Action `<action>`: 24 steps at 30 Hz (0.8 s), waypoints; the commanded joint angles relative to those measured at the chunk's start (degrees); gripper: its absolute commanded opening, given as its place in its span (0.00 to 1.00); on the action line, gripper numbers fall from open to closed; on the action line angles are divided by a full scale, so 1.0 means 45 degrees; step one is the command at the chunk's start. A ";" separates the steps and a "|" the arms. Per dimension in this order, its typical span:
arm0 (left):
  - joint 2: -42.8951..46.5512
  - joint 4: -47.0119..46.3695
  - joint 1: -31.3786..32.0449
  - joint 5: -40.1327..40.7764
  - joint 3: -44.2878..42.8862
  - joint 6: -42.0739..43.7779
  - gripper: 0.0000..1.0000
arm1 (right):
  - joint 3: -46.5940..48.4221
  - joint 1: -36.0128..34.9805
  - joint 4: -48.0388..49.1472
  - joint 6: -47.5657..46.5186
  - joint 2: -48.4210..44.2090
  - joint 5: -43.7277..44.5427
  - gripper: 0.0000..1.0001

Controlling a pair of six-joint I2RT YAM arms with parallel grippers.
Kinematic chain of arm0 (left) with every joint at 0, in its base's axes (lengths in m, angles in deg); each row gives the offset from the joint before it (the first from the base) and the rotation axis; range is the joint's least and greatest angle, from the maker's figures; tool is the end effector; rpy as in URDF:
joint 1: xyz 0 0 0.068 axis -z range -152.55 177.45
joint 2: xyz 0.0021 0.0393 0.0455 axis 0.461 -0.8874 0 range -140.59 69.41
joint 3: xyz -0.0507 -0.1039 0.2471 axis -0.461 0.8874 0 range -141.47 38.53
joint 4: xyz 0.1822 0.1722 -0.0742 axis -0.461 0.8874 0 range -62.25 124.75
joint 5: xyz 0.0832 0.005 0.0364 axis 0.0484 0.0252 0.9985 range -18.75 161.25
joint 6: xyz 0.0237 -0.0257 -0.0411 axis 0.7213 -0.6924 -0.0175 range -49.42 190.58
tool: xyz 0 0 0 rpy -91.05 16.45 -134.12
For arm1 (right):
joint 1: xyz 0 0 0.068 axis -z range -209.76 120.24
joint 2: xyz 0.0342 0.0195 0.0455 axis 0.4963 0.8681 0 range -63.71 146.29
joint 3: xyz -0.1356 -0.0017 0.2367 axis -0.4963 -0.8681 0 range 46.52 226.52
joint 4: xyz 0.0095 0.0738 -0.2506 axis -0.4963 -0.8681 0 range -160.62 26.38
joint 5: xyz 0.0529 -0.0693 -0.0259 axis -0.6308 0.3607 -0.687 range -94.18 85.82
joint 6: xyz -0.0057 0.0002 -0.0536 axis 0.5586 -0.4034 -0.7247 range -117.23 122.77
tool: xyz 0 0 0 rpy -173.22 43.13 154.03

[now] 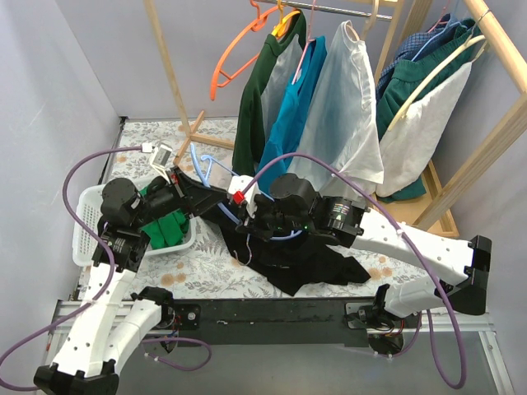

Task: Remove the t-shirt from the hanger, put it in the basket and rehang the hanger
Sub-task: Place the hanger at the clothesline.

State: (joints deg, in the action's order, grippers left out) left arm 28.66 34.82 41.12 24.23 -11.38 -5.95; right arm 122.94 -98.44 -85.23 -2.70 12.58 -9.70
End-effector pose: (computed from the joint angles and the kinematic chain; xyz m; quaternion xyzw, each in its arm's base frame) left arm 0.1400 -0.0609 0.3876 -0.0869 0.6928 -0.6630 0.2698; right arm 0.1074 0.2846 0.3906 -0.5193 0.6423 0.3286 0.4581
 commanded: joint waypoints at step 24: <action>-0.1978 0.6220 -0.0304 0.6407 -0.7302 -0.0434 0.00 | -0.6707 -0.0673 0.6730 -0.3548 -0.6212 0.6990 0.53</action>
State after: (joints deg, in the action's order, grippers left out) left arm 19.91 60.76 40.16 49.67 -37.08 -5.88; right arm 96.38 -99.60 -64.79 -14.31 -16.08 20.40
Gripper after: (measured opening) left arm 0.131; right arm 0.541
